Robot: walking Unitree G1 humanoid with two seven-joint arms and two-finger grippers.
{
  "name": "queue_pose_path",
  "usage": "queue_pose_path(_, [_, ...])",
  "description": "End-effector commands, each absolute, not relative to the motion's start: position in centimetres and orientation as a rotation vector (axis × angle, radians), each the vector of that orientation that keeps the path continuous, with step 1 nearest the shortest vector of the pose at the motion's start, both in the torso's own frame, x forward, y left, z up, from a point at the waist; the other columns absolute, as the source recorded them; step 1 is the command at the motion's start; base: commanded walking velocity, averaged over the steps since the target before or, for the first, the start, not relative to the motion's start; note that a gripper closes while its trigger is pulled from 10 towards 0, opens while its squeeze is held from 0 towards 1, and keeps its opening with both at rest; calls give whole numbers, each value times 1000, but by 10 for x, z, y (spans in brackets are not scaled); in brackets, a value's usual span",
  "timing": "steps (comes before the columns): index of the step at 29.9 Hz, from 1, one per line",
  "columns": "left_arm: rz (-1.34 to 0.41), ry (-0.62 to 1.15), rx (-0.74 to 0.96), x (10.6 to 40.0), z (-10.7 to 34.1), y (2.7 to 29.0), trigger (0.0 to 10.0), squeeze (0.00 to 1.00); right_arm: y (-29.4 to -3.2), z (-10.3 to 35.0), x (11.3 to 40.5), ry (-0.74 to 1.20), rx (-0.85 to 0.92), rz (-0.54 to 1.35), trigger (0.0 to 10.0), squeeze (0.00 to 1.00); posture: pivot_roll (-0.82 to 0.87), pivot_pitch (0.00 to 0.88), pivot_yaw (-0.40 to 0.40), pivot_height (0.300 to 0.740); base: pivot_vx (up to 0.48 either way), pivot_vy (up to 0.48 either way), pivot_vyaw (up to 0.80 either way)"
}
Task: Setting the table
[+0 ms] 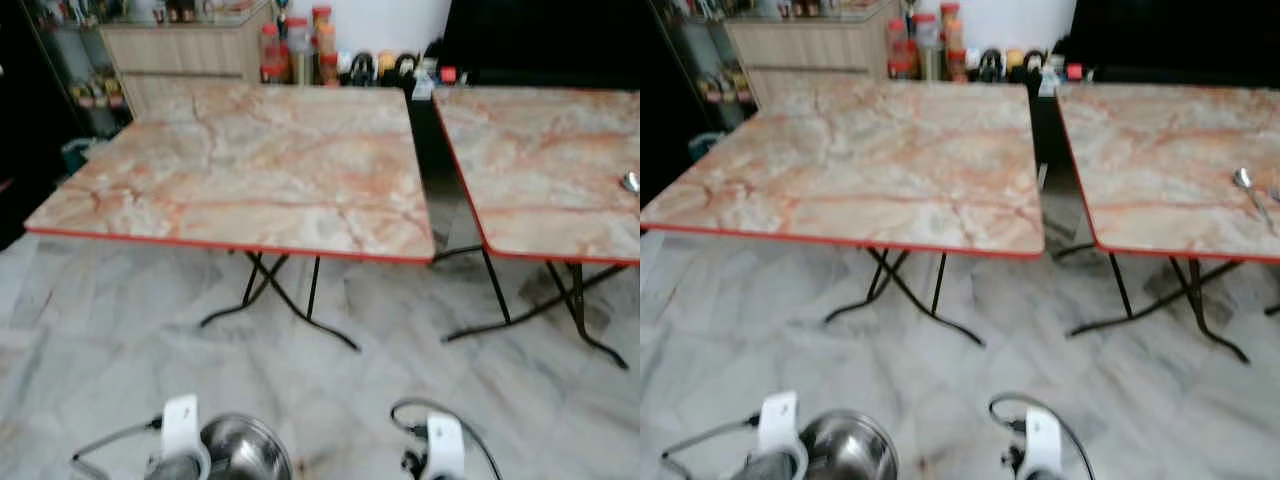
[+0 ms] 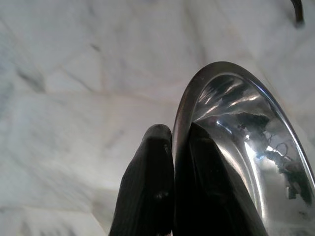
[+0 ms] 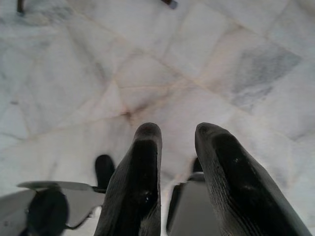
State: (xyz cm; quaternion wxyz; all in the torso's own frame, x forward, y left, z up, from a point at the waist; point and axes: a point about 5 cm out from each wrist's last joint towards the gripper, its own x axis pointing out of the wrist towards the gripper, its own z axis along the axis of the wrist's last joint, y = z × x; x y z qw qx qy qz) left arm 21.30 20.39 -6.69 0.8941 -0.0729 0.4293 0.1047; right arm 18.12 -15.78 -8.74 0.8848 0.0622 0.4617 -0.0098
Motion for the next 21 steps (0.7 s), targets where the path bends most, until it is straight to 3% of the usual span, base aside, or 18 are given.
queue_pose_path(1, [202, 881, -162, 219, -65, 196, 10000, 0, -168, -87, 181, 958, 125, -52, 10000, 0, -70, 0, 12, 740, 0, 480, 0])
queue_pose_path(14, [213, 881, -164, 217, -66, 196, 10000, 0, -169, -86, 183, 954, 122, -55, 10000, 0, -71, 0, 11, 740, 0, 471, 0])
queue_pose_path(21, [213, 859, -161, 219, -65, 196, 10000, 0, -169, -87, 181, 960, 121, -51, 10000, 0, -72, 0, 7, 740, 0, 0, 0])
